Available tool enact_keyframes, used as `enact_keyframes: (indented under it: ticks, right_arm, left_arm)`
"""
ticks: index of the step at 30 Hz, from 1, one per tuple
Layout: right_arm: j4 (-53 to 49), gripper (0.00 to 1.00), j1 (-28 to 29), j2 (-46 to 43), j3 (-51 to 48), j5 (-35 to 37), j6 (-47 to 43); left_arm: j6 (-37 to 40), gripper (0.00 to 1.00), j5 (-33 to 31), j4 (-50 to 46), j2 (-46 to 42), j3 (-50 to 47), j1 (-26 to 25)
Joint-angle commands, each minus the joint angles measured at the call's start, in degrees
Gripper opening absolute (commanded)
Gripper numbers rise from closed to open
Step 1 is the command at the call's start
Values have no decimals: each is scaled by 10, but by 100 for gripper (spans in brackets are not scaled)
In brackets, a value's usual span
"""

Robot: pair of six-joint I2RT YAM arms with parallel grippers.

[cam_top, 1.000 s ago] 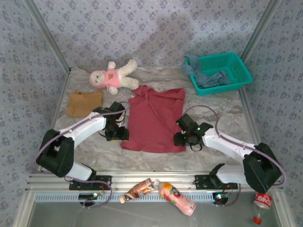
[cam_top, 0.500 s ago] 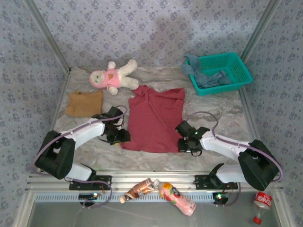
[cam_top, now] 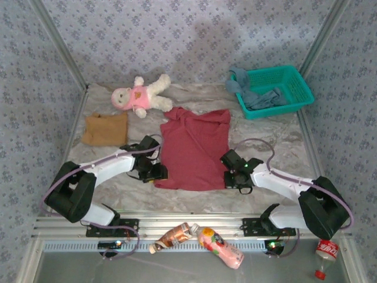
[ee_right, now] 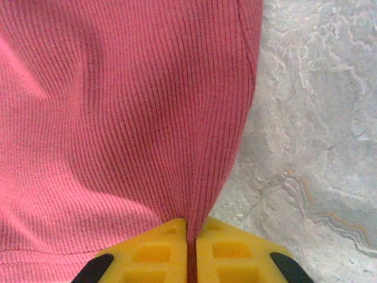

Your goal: Fold and stack the tank tops

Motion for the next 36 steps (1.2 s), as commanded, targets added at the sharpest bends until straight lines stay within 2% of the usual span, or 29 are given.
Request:
enact_keyframes:
  ticks: [1, 3, 5, 10, 14, 18, 21, 23, 25, 30, 36]
  right_arm:
    - [-13, 10, -4, -15, -10, 5, 7]
    - [-28, 10, -5, -17, -12, 4, 7]
    - [-29, 10, -8, -16, -12, 4, 7]
    - [-29, 9, -13, -13, -9, 0, 2]
    - [-29, 9, -12, -15, -10, 3, 2]
    - [-19, 9, -12, -13, -12, 8, 2]
    - [-19, 9, -11, -14, -12, 10, 2]
    - [-20, 9, -10, -19, -8, 13, 3]
    - [-28, 8, -9, -36, 1, 23, 3]
    - [-53, 6, -9, -115, 42, 72, -40]
    - [6, 5, -13, -219, 116, 120, -148]
  left_arm:
    - [-28, 53, -22, -36, -33, -5, -10]
    - [-40, 53, -30, -44, -55, -14, -10]
    - [-65, 51, -6, -3, -73, -41, -11]
    - [-68, 46, -2, 10, -49, -47, -20]
    - [-60, 29, -6, 19, -46, -36, -21]
    - [-47, 24, -16, 4, -22, -20, -33]
    - [-36, 11, -28, -6, -9, -17, -34]
    - [-16, 3, -50, -42, -6, 2, -35]
    - [5, 1, -74, -94, -13, 33, -35]
    - [65, 0, -168, -245, -31, 147, -34]
    - [139, 0, -267, -368, -42, 314, -26]
